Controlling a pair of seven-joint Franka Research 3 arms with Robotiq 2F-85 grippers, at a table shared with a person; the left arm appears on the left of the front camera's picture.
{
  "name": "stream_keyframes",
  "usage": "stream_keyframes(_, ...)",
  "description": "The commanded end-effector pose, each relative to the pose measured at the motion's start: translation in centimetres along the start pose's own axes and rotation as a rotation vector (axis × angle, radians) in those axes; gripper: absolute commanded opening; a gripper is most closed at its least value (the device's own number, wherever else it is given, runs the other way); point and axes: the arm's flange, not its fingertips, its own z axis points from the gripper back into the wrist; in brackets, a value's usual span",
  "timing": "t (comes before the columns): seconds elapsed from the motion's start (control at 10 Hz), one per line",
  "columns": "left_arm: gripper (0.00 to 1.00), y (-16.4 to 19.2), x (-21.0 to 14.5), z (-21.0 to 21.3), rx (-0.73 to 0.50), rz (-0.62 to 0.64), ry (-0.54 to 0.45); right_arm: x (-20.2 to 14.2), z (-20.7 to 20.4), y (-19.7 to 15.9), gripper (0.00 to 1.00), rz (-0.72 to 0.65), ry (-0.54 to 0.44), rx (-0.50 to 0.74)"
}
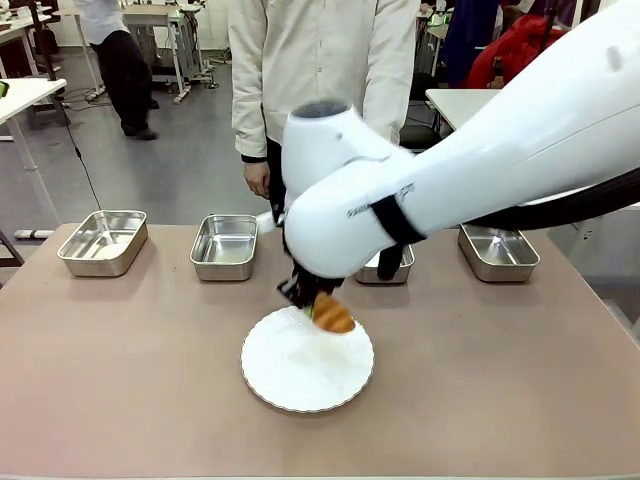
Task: Place the bread in the container.
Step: Place the Butter Roll into the Airtight Container indicated by the human.
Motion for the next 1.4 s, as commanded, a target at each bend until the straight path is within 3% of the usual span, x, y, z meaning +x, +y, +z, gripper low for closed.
stream_keyframes(0.0, 1.00, -0.2, 0.1, 0.0, -0.002, -0.003, -0.002, 0.1, 3.3, -2.4, 0.28, -0.142, -0.091, -0.091)
stream_keyframes(0.4, 1.00, -0.2, 0.1, 0.0, -0.002, -0.003, -0.002, 3.3, 6.4, -11.5, 0.28, -0.458, -0.163, -0.151)
stream_keyframes(0.7, 1.00, -0.2, 0.1, 0.0, -0.002, -0.003, -0.002, 6.5, 5.5, -17.5, 0.28, -0.575, -0.176, -0.135)
stream_keyframes(1.0, 1.00, -0.2, 0.1, 0.0, -0.002, -0.003, -0.002, 9.0, 1.6, -20.7, 0.28, -0.631, -0.144, -0.077)
stream_keyframes(1.3, 1.00, -0.2, 0.1, 0.0, -0.002, -0.003, -0.002, 8.9, -1.2, -21.2, 0.28, -0.652, -0.126, -0.040)
